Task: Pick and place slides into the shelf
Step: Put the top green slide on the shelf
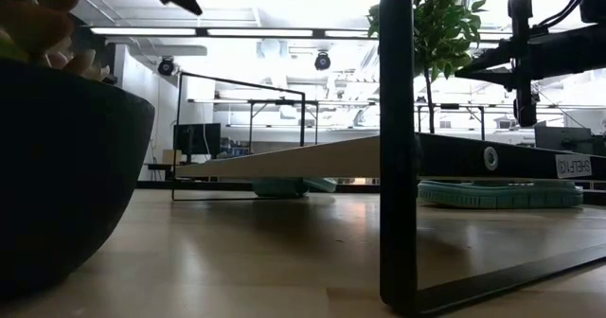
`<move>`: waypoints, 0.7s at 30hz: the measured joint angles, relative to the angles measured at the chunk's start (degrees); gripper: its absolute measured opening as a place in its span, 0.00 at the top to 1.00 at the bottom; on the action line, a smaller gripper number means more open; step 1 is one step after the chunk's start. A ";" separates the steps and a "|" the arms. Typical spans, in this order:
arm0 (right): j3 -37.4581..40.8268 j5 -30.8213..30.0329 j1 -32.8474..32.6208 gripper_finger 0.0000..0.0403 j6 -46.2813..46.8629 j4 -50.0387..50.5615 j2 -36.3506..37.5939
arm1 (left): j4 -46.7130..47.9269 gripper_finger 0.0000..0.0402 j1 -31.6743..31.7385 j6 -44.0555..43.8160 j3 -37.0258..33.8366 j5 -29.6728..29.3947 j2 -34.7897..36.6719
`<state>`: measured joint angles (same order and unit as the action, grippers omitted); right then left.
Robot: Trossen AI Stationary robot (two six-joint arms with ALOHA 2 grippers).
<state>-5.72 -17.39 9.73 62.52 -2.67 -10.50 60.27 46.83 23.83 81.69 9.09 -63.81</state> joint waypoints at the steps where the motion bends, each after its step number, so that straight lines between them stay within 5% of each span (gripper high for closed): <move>1: 0.00 0.00 -0.01 1.00 -0.02 0.01 0.00 | 0.00 1.00 1.42 0.12 0.00 1.55 -0.55; 7: 0.00 0.02 -0.01 1.00 -1.07 -0.06 0.00 | 0.00 1.00 7.08 -0.05 0.00 6.36 -4.39; 21: 0.00 0.46 -0.02 1.00 -1.53 -0.03 0.00 | 4.78 1.00 8.31 -0.08 0.00 4.39 -14.02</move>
<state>-5.72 -16.93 9.72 60.99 -2.70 -10.50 65.05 55.13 23.75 81.69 13.47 -77.83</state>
